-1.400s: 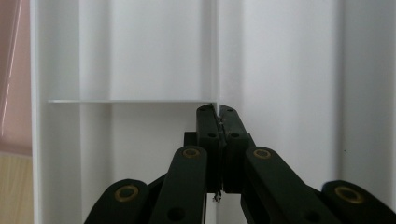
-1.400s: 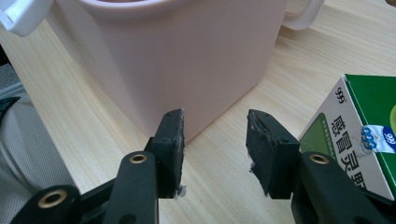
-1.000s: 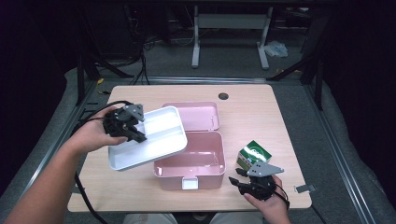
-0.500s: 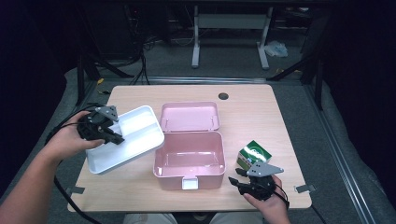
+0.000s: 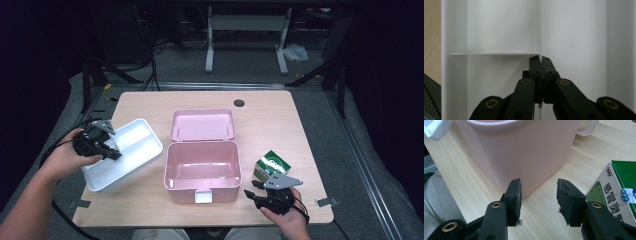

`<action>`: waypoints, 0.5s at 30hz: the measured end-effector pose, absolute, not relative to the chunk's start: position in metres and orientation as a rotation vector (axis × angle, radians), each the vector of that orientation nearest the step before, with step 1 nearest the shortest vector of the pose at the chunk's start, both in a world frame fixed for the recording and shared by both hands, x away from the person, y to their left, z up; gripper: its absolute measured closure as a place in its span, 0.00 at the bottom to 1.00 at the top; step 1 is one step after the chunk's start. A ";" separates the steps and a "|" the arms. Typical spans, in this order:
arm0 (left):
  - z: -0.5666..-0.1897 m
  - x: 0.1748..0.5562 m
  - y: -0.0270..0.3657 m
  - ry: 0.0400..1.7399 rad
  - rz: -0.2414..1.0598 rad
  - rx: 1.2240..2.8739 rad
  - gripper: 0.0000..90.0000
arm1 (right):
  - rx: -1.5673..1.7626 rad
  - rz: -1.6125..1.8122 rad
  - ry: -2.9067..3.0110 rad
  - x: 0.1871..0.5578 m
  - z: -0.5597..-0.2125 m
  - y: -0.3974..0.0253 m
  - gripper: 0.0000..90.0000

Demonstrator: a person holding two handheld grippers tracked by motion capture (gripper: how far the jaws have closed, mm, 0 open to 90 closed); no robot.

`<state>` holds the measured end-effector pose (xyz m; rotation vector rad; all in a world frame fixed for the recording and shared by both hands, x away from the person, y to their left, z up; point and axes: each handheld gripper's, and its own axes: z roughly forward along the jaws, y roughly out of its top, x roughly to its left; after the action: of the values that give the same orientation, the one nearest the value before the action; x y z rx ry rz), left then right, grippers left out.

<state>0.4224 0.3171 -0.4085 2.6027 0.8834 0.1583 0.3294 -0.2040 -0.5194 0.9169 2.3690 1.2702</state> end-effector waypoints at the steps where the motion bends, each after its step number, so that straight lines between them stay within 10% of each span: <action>1: -0.416 0.423 0.319 0.895 0.147 2.601 0.99 | 0.915 1.271 2.369 0.329 -0.519 -0.204 0.61; 15: -0.486 0.418 0.319 1.026 0.113 2.587 0.99 | 0.910 1.269 2.372 0.330 -0.520 -0.203 0.61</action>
<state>0.4183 0.3192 -0.4861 2.5868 1.0263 0.1128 0.3296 -0.2032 -0.5196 0.9101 2.3723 1.2689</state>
